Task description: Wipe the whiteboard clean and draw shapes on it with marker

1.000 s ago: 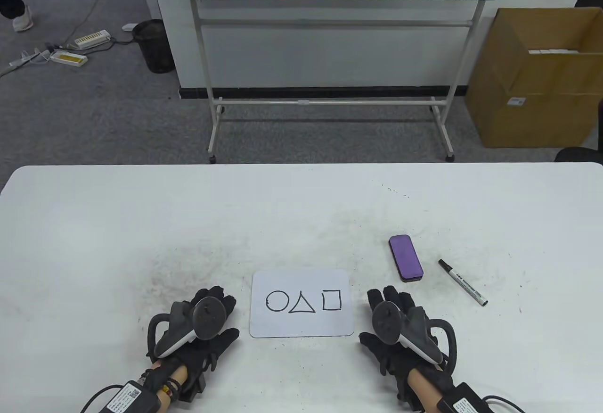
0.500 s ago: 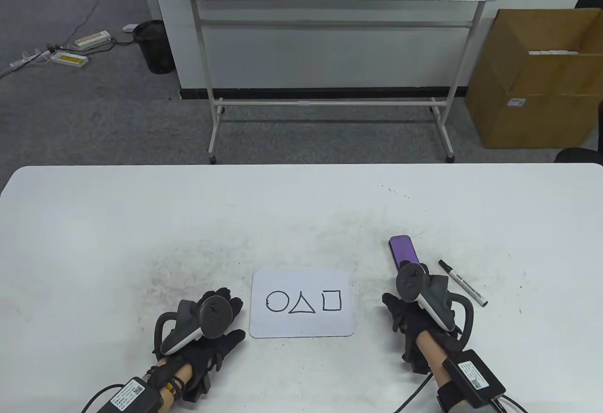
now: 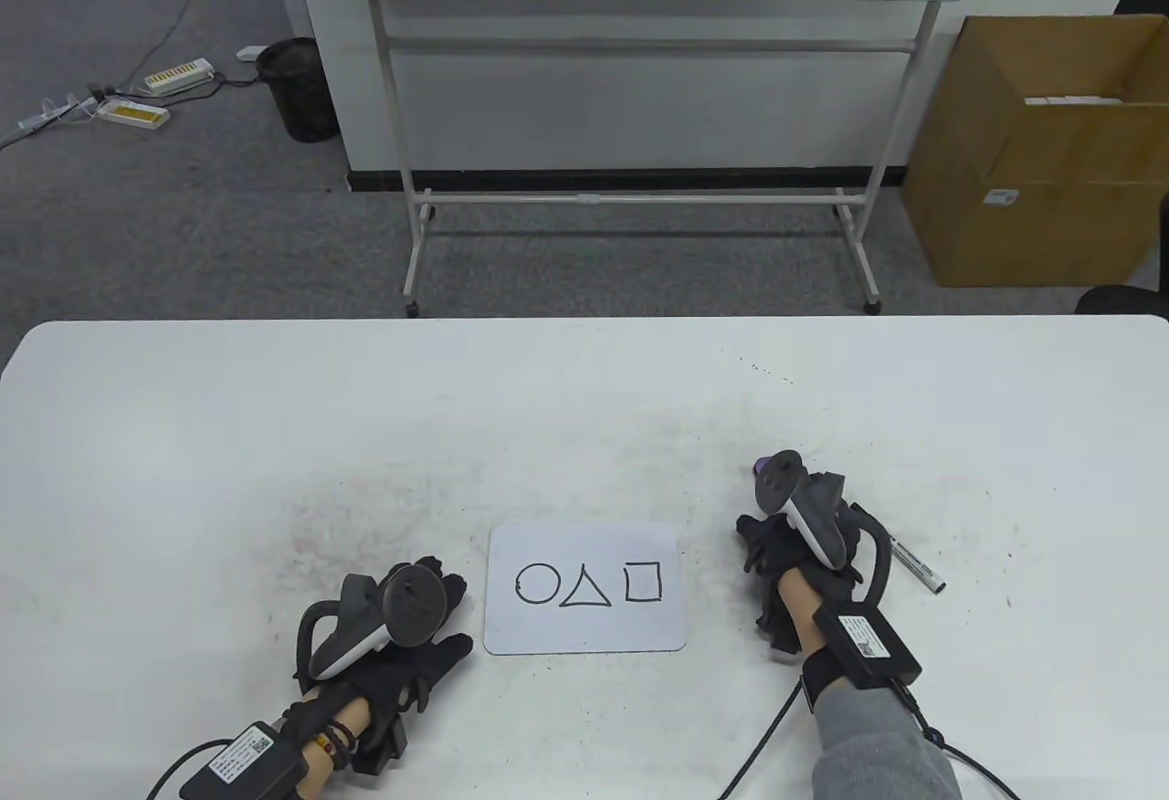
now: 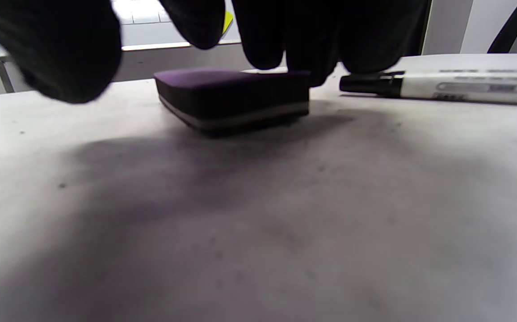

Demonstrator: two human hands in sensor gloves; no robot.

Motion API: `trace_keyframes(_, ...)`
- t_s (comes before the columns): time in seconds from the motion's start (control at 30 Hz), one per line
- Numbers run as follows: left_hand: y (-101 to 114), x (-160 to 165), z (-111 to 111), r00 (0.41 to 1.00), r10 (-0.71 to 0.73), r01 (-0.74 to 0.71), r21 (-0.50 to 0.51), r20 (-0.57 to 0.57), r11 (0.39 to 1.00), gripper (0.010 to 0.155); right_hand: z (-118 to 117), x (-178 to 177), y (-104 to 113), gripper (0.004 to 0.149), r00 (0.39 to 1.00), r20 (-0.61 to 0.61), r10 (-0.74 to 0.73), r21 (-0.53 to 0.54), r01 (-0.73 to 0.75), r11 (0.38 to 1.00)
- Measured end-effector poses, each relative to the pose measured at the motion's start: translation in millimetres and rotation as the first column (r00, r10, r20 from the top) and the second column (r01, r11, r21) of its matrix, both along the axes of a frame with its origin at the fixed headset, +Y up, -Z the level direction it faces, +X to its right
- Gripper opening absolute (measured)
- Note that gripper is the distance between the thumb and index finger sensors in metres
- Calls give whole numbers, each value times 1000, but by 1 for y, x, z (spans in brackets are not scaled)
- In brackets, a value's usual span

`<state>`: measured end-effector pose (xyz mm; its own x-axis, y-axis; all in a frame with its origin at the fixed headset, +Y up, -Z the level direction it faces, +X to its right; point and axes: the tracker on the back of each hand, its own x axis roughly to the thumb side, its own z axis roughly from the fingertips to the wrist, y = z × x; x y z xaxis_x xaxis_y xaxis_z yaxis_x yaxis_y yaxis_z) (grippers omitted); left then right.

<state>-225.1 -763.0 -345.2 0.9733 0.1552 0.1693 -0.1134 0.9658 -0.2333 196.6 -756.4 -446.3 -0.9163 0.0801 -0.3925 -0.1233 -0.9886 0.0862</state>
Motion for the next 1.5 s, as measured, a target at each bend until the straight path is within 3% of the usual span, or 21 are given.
trace_keyframes(0.27,-1,2,0,1000,11,-11,-6,15,1000,75,-7,-8,-3,83,994,22,103,-43,-102,994)
trace_keyframes(0.57,0,2,0,1000,17,-16,-7,15,1000,75,-9,-5,-2,76,993,62,100,-34,-98,995)
trace_keyframes(0.83,-2,4,1,1000,4,-4,-7,31,1000,75,-1,-14,8,75,1000,19,-15,-35,16,999)
trace_keyframes(1.0,-6,9,1,999,0,1,-15,50,1000,74,18,-36,22,74,982,-92,-167,-52,163,985)
trace_keyframes(1.17,-7,18,3,995,32,-30,-17,97,999,73,38,-68,28,73,950,-265,-166,-60,155,986)
trace_keyframes(1.33,-10,29,7,983,46,-42,-29,177,999,68,55,-116,33,72,848,-517,-117,-55,104,993)
trace_keyframes(1.5,-14,37,11,958,35,-13,-78,285,997,63,69,-162,34,71,745,-665,-54,-31,44,999)
